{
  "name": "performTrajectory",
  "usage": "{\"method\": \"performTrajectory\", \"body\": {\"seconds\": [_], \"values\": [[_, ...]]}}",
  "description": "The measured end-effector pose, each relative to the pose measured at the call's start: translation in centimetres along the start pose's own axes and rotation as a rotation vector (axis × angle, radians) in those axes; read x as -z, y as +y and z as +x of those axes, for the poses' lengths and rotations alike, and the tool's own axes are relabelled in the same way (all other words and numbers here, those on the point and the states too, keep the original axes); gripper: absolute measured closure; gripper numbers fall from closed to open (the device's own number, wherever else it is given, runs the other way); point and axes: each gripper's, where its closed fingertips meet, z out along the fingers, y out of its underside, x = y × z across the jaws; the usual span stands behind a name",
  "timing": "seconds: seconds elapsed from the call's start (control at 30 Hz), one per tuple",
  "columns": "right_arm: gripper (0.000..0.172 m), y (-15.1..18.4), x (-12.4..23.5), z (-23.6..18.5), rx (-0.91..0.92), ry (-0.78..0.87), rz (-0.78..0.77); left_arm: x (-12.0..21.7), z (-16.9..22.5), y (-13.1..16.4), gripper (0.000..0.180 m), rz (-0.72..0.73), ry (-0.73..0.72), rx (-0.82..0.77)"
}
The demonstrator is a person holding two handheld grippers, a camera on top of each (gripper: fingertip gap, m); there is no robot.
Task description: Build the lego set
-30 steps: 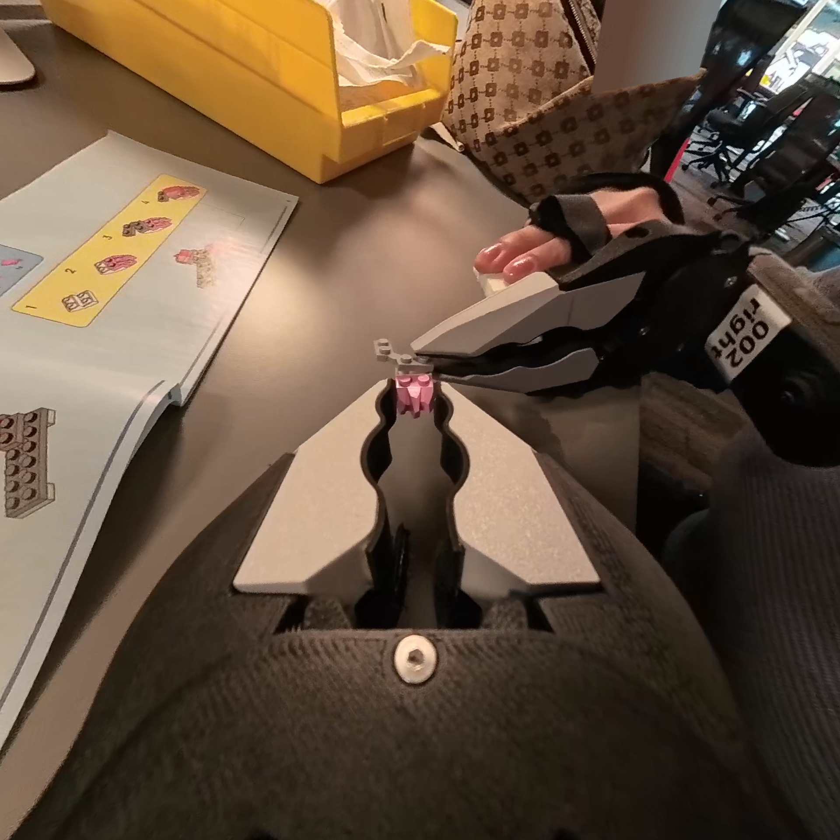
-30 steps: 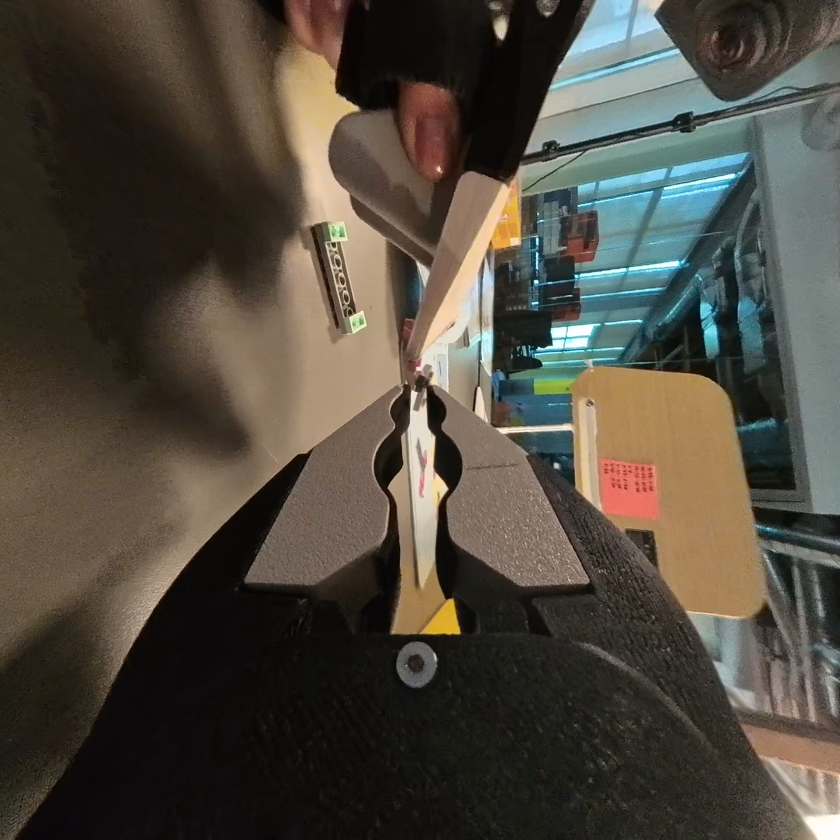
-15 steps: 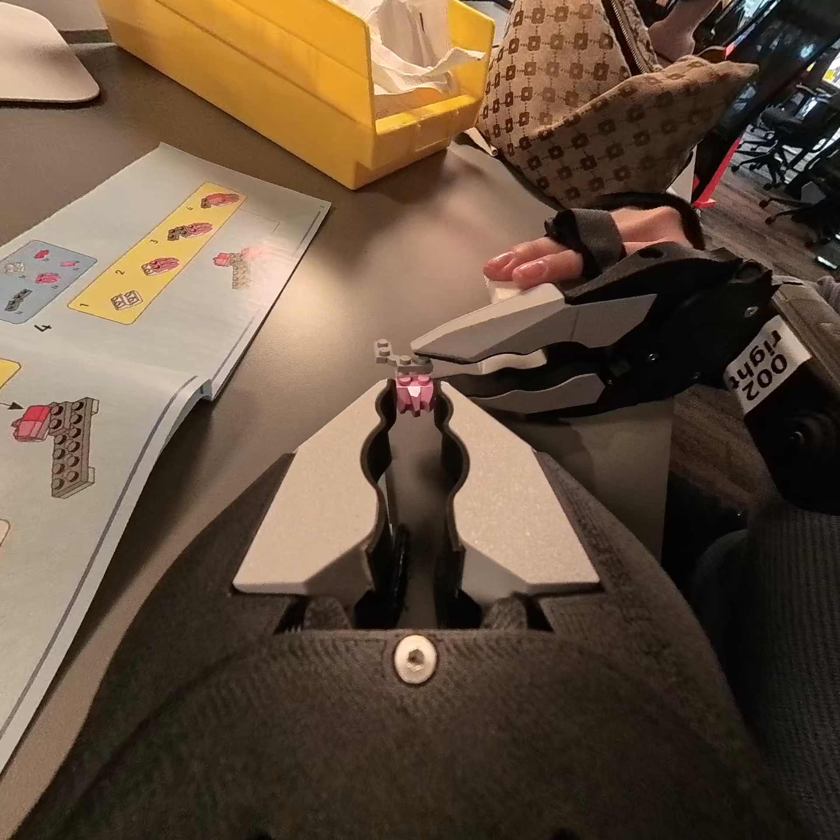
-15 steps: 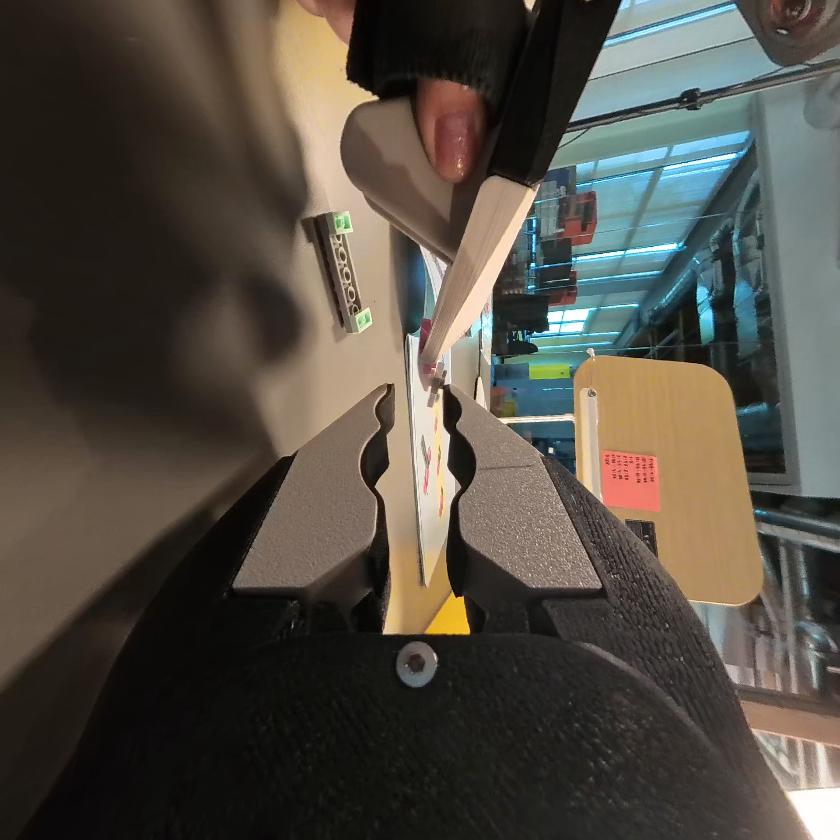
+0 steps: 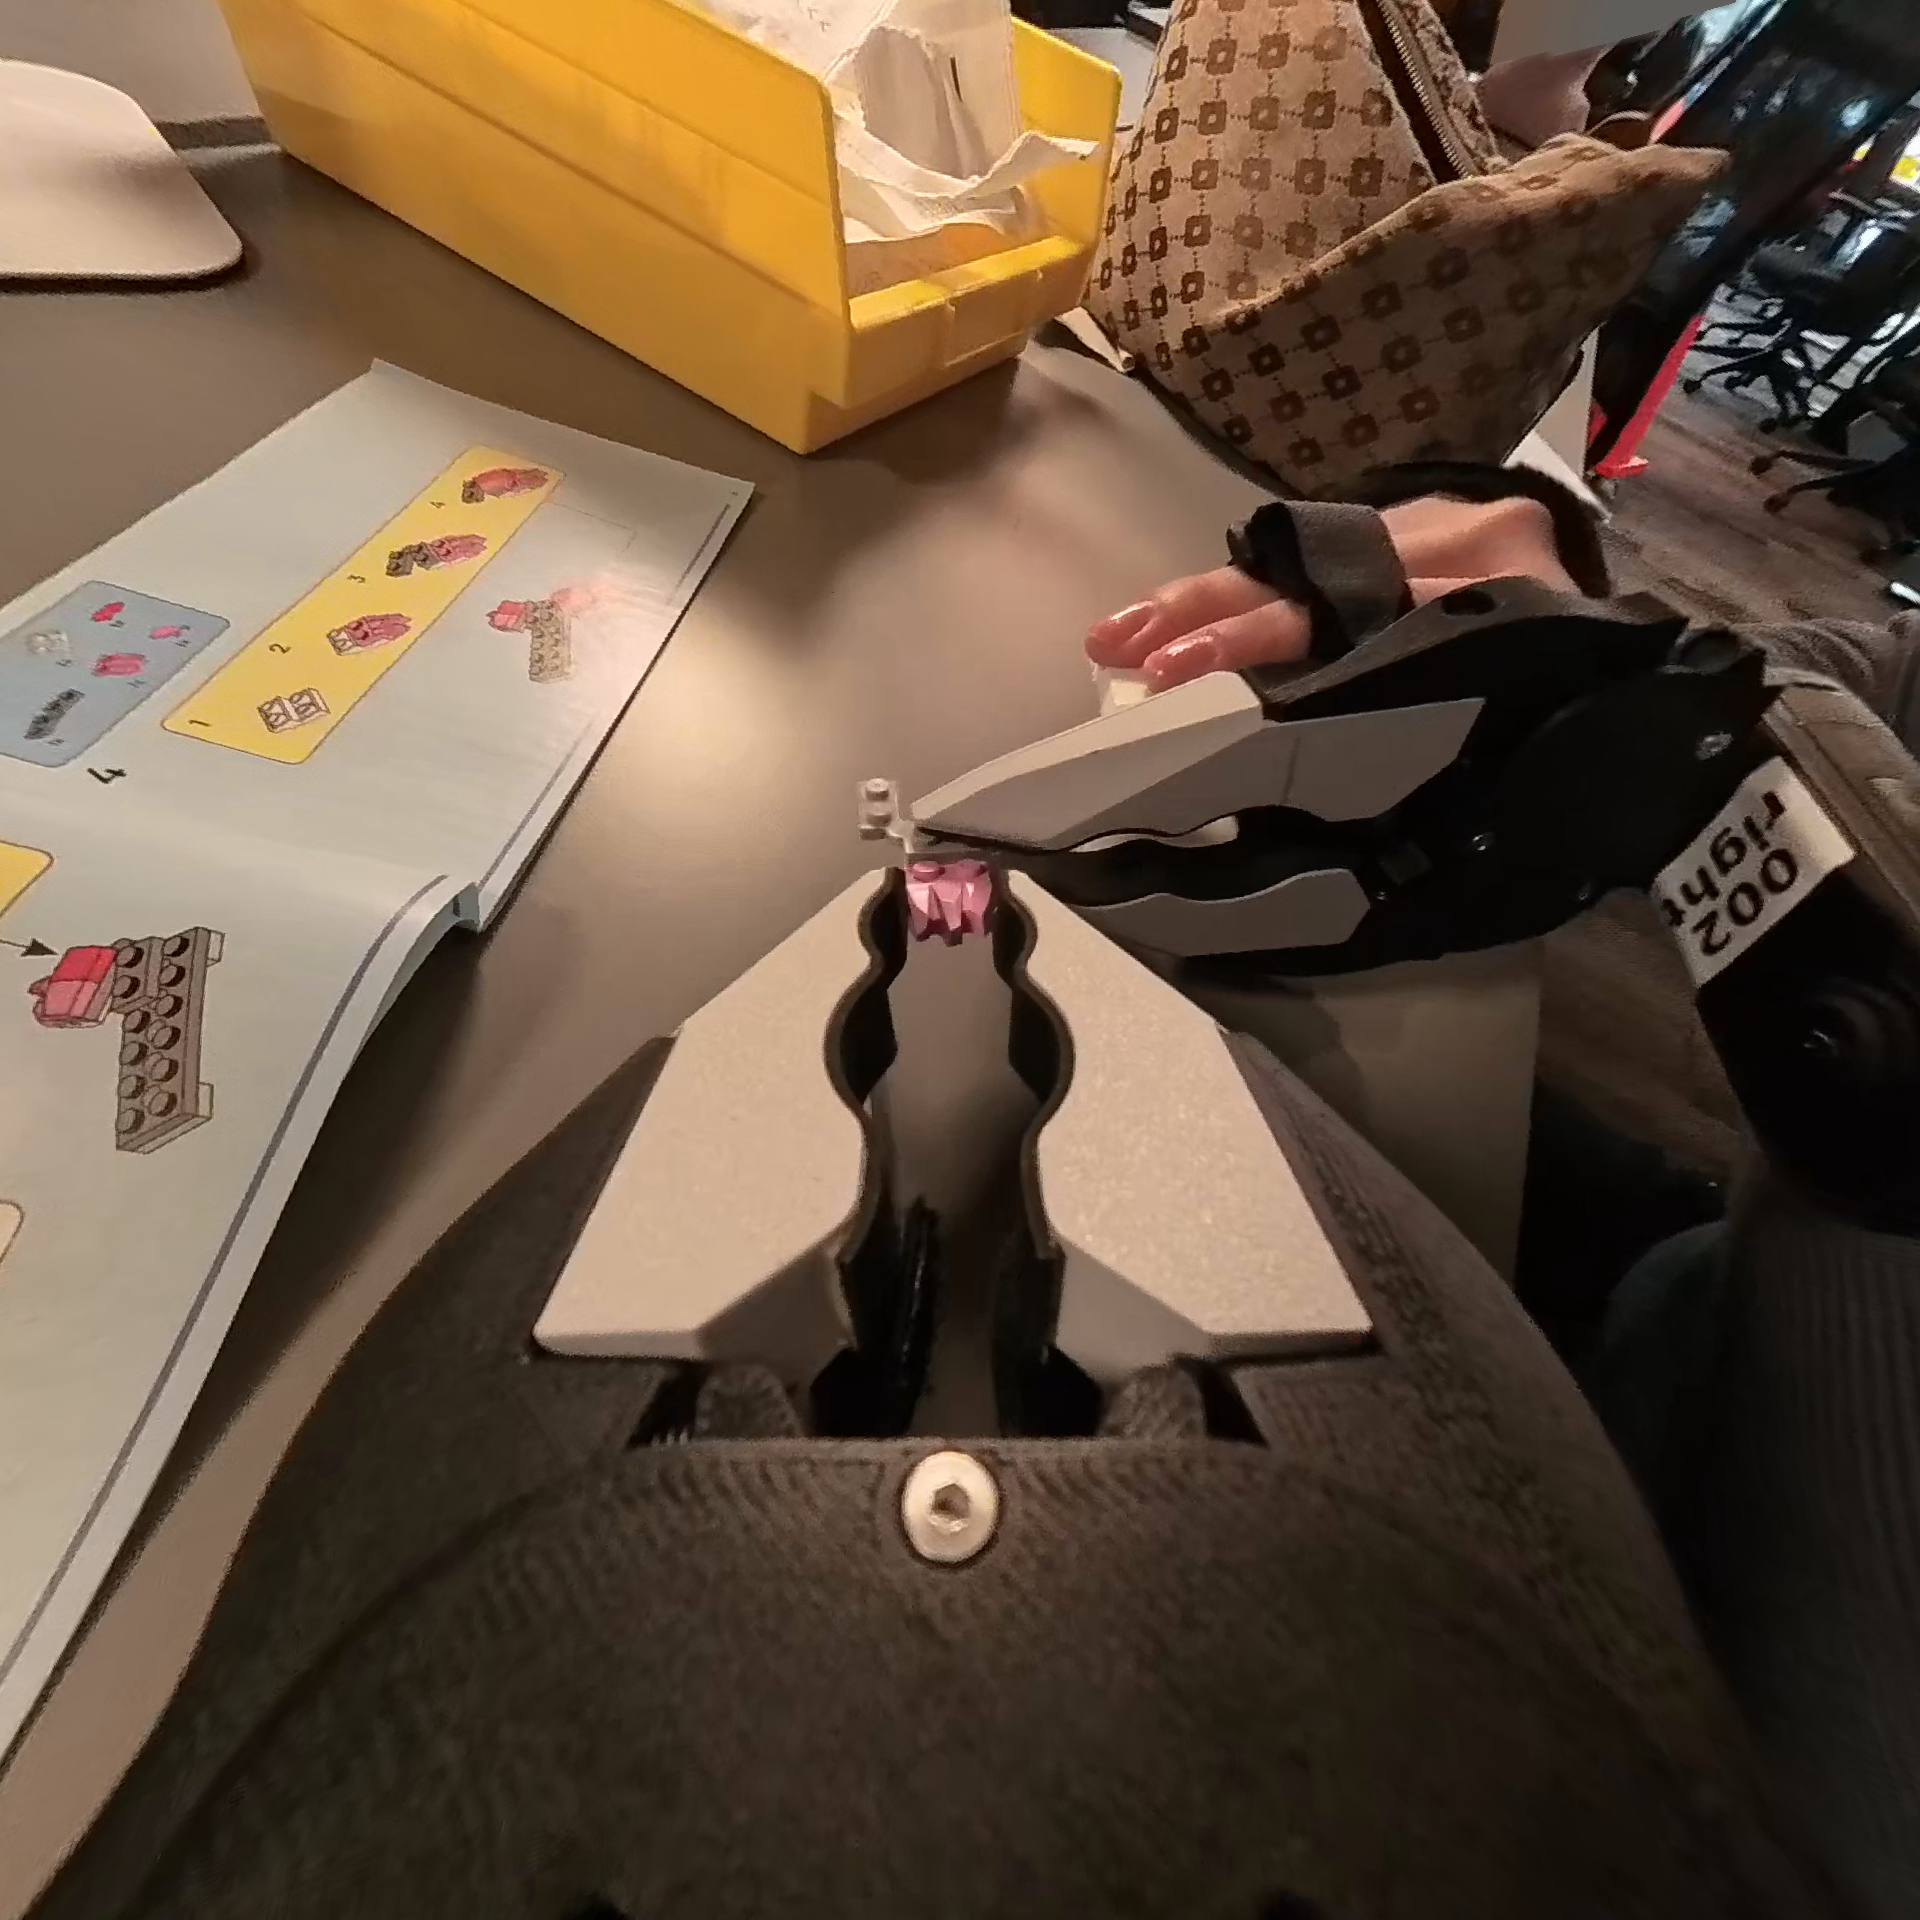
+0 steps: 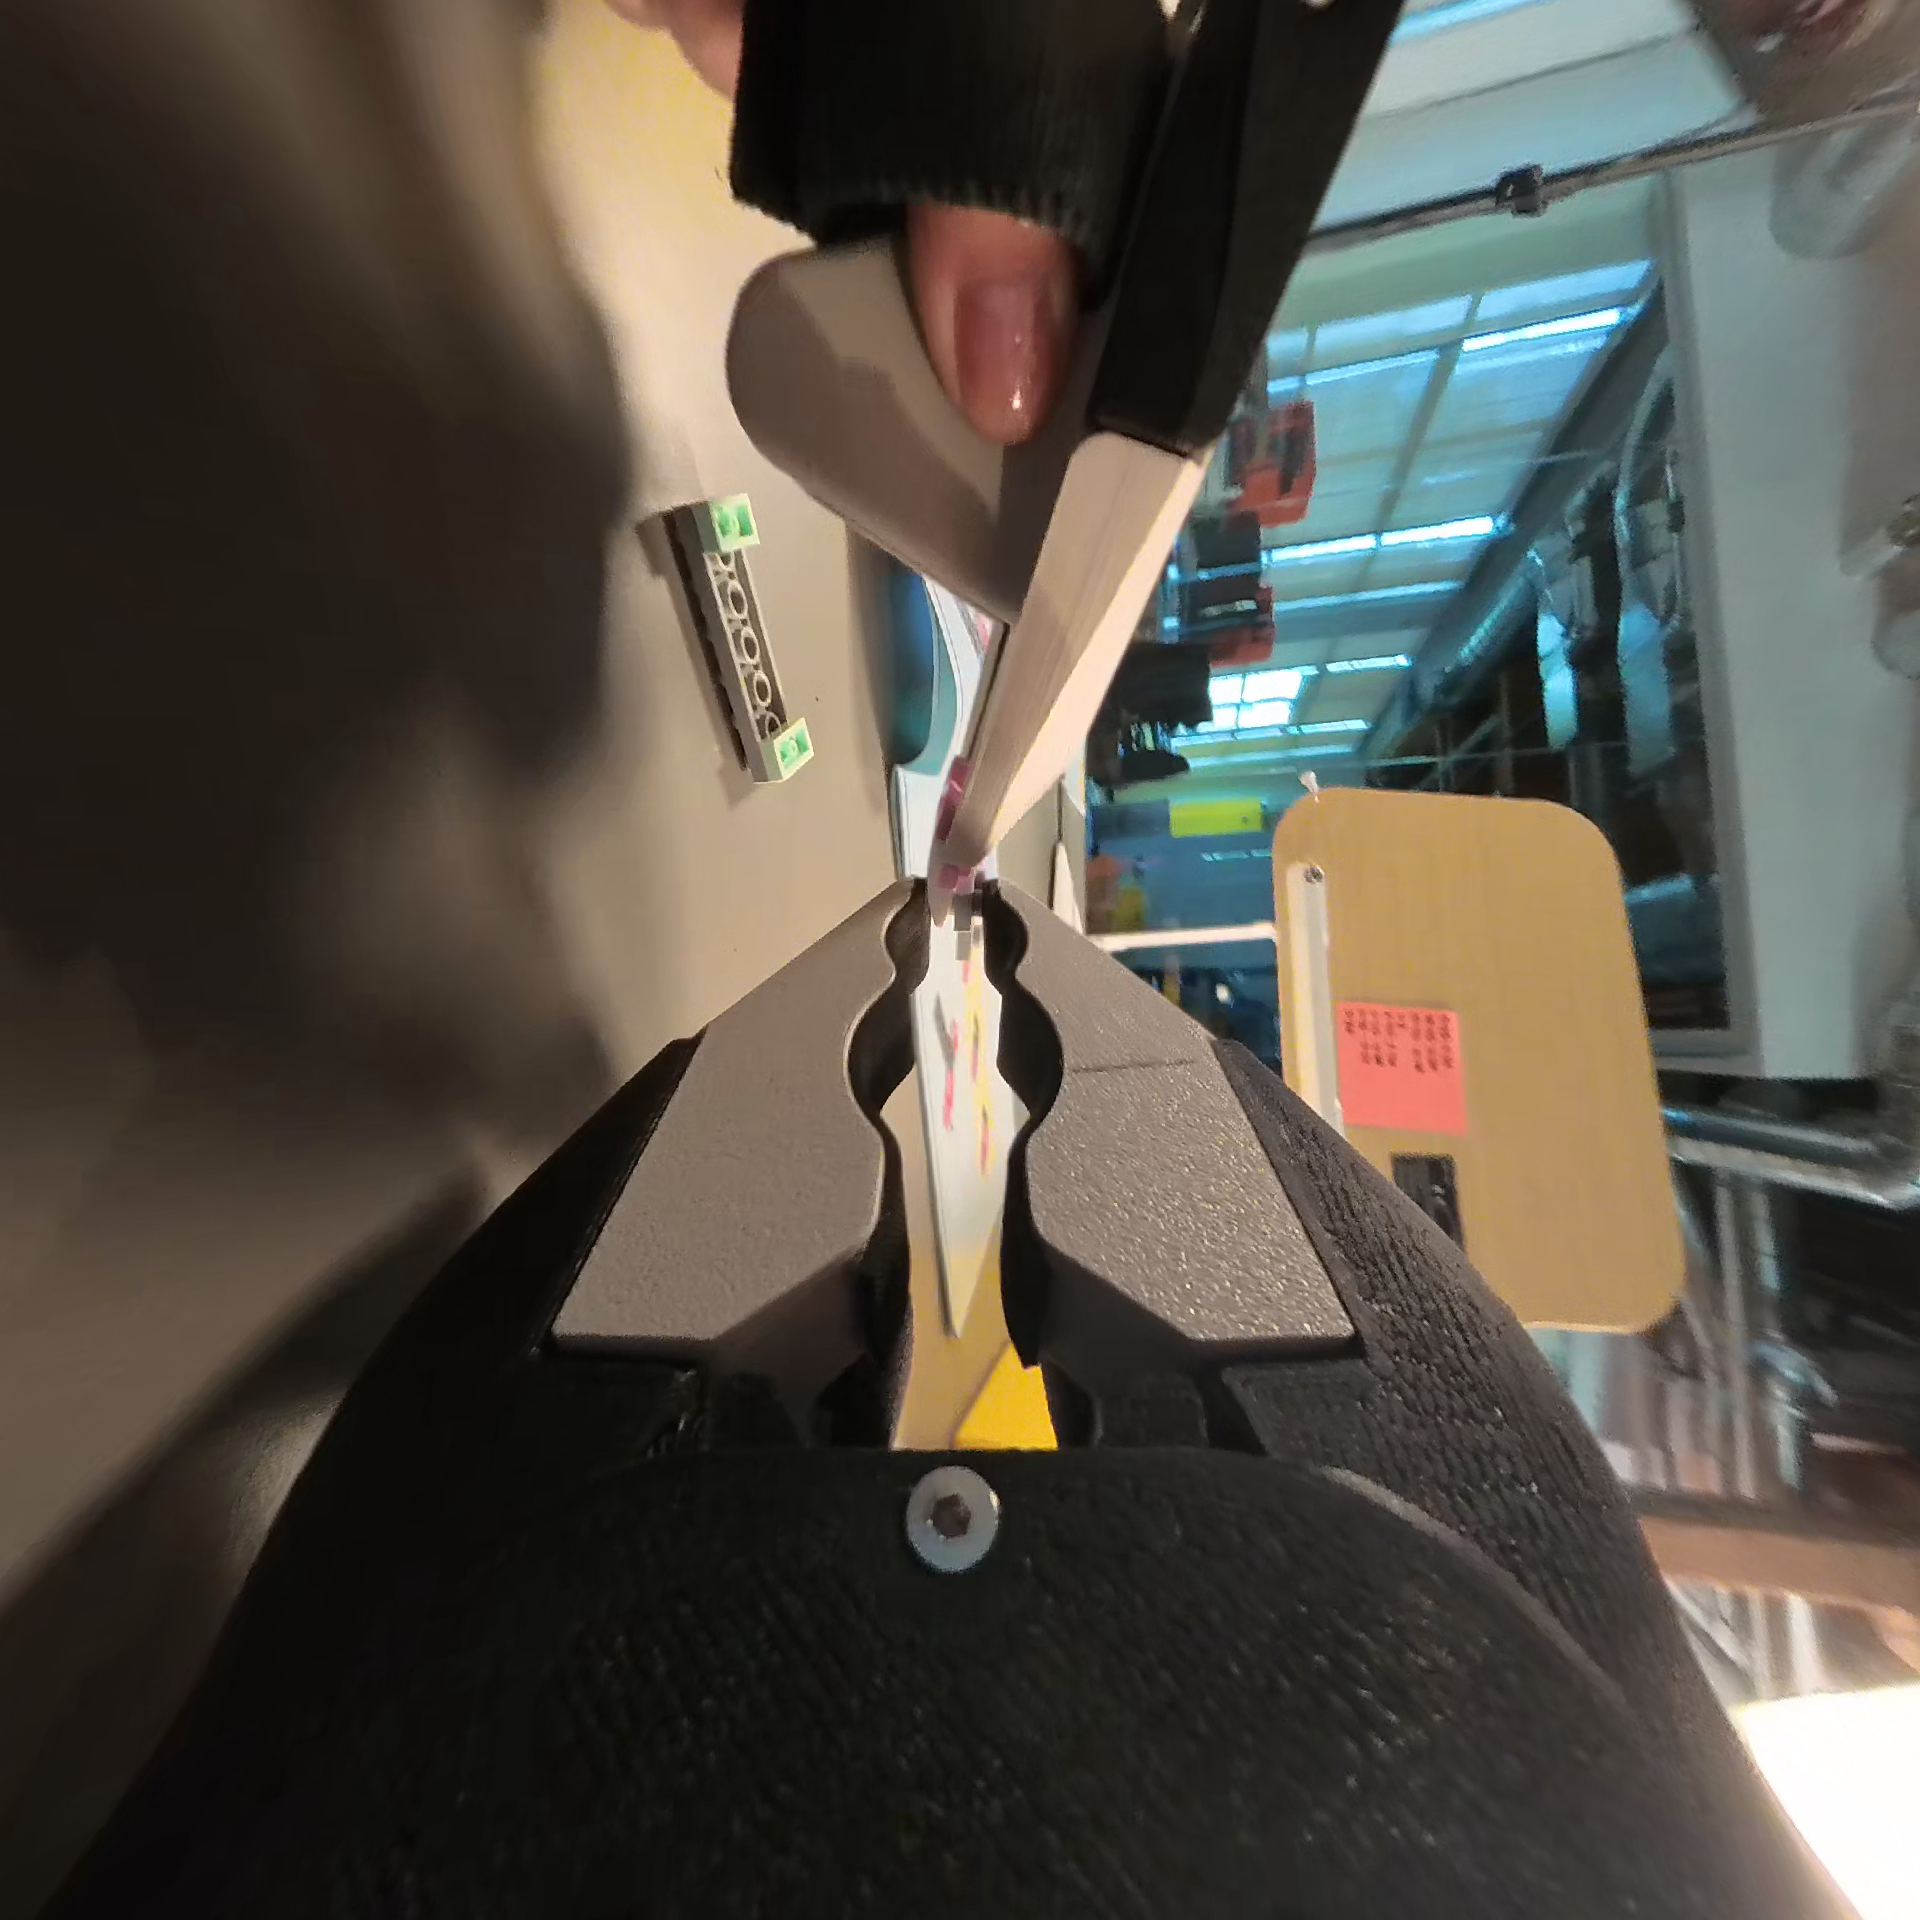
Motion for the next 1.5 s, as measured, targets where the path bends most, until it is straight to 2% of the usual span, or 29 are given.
{"method": "performTrajectory", "body": {"seconds": [0.2, 0.43, 0.5, 0.57, 0.7, 0.83, 1.03, 1.27, 1.5], "values": [[0.165, 0.1, -0.1, -0.2, -0.087, -0.046, -0.054, 0.0, 0.0, -0.1, 0.166, 0.003, -0.048, -0.059], [0.166, 0.0, 0.2, -0.5, -0.125, -0.102, -0.009, 0.0, 0.4, 0.1, 0.165, -0.007, -0.02, -0.098], [0.166, -0.3, 0.3, -1.2, -0.173, -0.165, 0.032, 0.1, 1.4, -0.1, 0.173, 0.0, 0.029, -0.184], [0.166, -0.5, 0.5, -1.6, -0.212, -0.212, 0.071, 0.4, 1.1, -0.1, 0.151, -0.011, -0.042, -0.331], [0.166, -0.3, 0.8, -2.0, -0.325, -0.302, 0.11, 0.2, 1.8, 1.4, 0.146, -0.079, -0.083, -0.615], [0.166, -0.2, 1.1, -2.4, -0.344, -0.352, 0.125, -0.4, 1.5, 2.5, 0.155, -0.15, -0.125, -0.734], [0.166, -0.9, 1.7, -3.1, -0.369, -0.431, 0.18, -0.6, 1.6, 2.6, 0.172, -0.162, -0.137, -0.785], [0.166, -1.3, 2.7, -3.3, -0.507, -0.555, 0.281, -0.7, 2.5, 2.7, 0.174, -0.153, -0.097, -0.832], [0.164, -1.6, 3.4, -3.5, -0.593, -0.63, 0.362, -0.7, 3.1, 2.9, 0.174, -0.153, -0.116, -0.969]]}}
